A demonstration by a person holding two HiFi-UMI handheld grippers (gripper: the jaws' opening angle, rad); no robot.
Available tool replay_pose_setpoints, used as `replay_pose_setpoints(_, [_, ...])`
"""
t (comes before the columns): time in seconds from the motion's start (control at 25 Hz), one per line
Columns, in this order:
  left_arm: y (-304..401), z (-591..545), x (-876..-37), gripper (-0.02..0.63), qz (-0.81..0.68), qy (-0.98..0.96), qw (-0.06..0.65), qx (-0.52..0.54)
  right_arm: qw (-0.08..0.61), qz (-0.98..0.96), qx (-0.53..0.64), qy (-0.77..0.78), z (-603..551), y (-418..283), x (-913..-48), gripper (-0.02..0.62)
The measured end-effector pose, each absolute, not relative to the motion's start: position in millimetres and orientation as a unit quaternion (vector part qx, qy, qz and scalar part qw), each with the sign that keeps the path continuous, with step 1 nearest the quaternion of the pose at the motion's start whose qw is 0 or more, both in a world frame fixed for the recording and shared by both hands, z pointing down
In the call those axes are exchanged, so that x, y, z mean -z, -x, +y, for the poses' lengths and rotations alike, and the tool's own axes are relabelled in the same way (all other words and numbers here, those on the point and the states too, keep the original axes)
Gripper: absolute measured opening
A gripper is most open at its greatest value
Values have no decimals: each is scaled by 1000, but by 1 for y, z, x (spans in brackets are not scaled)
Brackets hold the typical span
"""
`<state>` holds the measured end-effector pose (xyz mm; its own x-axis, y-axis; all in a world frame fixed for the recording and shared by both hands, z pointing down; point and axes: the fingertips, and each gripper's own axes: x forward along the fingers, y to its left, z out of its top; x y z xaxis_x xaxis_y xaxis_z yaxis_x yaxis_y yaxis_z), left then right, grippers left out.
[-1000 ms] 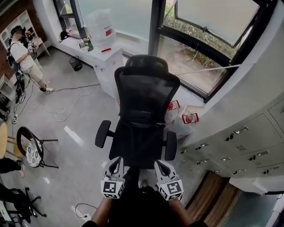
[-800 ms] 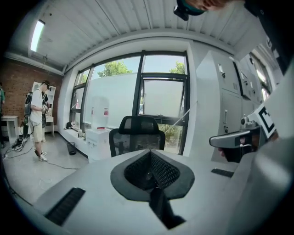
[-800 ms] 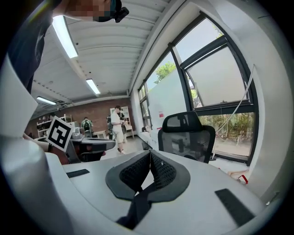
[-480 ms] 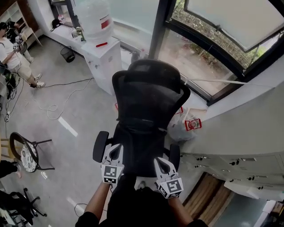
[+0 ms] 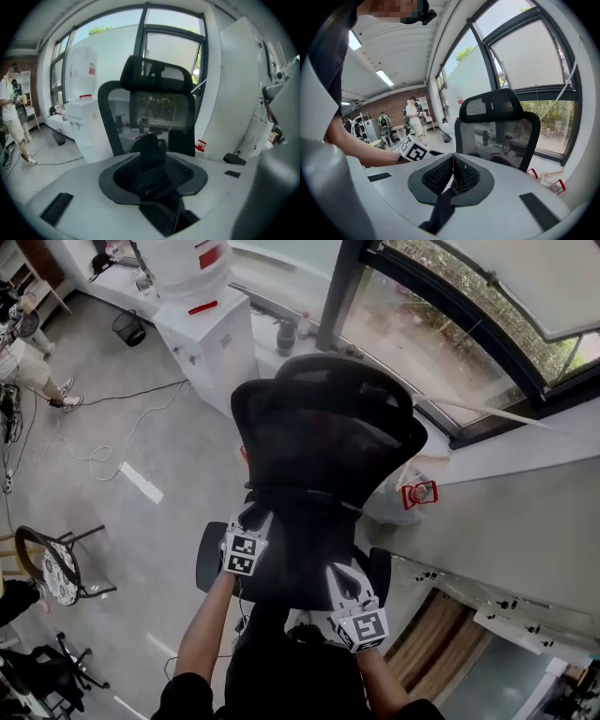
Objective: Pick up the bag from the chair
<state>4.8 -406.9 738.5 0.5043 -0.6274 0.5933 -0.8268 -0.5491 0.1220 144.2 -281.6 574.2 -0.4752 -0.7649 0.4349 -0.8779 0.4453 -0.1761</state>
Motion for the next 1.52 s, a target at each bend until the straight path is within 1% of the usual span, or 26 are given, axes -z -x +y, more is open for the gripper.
replay_pose_setpoints(0.12, [-3, -433, -791, 190, -407, -835, 213, -302, 154, -831, -205, -494, -288, -147, -586, 2])
replay_pose_setpoints(0.32, [6, -451, -859, 190, -334, -811, 177, -447, 173, -817, -231, -499, -283, -152, -605, 2])
replay_pose_setpoints(0.48, [7, -456, -899, 198, -247, -796, 164, -528, 182, -809, -243, -502, -283, -157, -622, 2])
replay_pose_setpoints(0.56, [8, -457, -911, 198, -227, -787, 153, -552, 186, -804, -251, -506, -280, -160, -626, 2])
replay_pose_setpoints(0.64, [10, -460, -919, 198, -222, -783, 140, -564, 185, -800, -258, -510, -276, -163, -629, 2])
replay_pose_setpoints(0.8, [12, -455, -937, 197, -204, -775, 137, -582, 191, -794, -267, -511, -272, -168, -636, 2])
replay_pose_setpoints(0.92, [12, -456, -942, 167, -205, -776, 136, -581, 196, -792, -270, -511, -273, -171, -642, 2])
replay_pose_setpoints(1.12, [9, -448, -941, 154, -179, -781, 121, -586, 203, -795, -263, -507, -280, -173, -655, 2])
replay_pose_setpoints(1.4, [8, -429, -932, 94, -102, -790, 5, -605, 230, -800, -242, -498, -308, -177, -683, 2])
replay_pose_setpoints(1.52, [8, -417, -928, 59, -63, -795, -41, -602, 269, -808, -207, -482, -326, -181, -699, 2])
